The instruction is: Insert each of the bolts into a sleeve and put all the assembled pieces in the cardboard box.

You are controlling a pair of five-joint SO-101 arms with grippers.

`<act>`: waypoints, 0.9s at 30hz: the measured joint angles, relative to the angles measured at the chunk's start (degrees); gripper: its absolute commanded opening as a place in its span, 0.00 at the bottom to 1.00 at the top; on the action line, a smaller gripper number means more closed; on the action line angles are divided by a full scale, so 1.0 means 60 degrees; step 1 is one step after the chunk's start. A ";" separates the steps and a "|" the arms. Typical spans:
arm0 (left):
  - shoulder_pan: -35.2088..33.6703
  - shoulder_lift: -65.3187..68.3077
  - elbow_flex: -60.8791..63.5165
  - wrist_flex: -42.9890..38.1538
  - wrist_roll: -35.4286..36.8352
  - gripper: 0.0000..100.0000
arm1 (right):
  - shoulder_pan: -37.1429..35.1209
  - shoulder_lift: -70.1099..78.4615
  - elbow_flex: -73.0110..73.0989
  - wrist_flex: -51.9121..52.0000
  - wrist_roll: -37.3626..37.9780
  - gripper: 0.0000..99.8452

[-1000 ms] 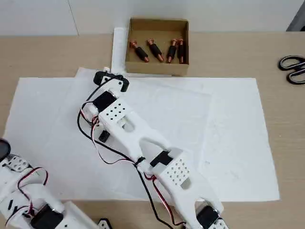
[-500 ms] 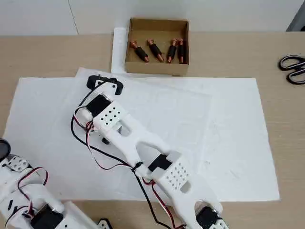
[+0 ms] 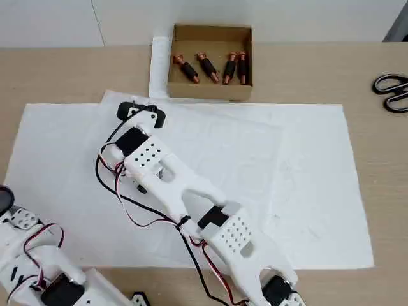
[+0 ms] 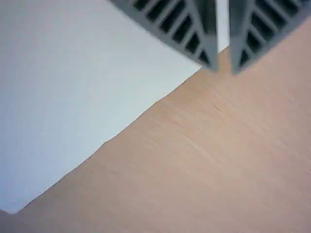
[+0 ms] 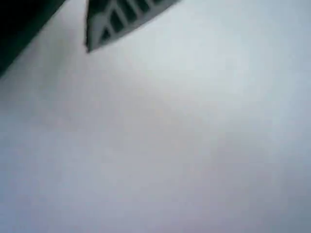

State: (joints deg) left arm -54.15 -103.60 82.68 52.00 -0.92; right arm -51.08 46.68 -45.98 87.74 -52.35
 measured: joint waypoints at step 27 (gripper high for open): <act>0.0000 0.0000 0.0000 0.0000 0.0000 0.01 | 0.0864 -0.0821 0.0000 -0.0029 0.1700 0.01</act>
State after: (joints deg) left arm -54.15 -103.60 82.68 52.00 -0.92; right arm -45.89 41.76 -45.98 87.56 -42.15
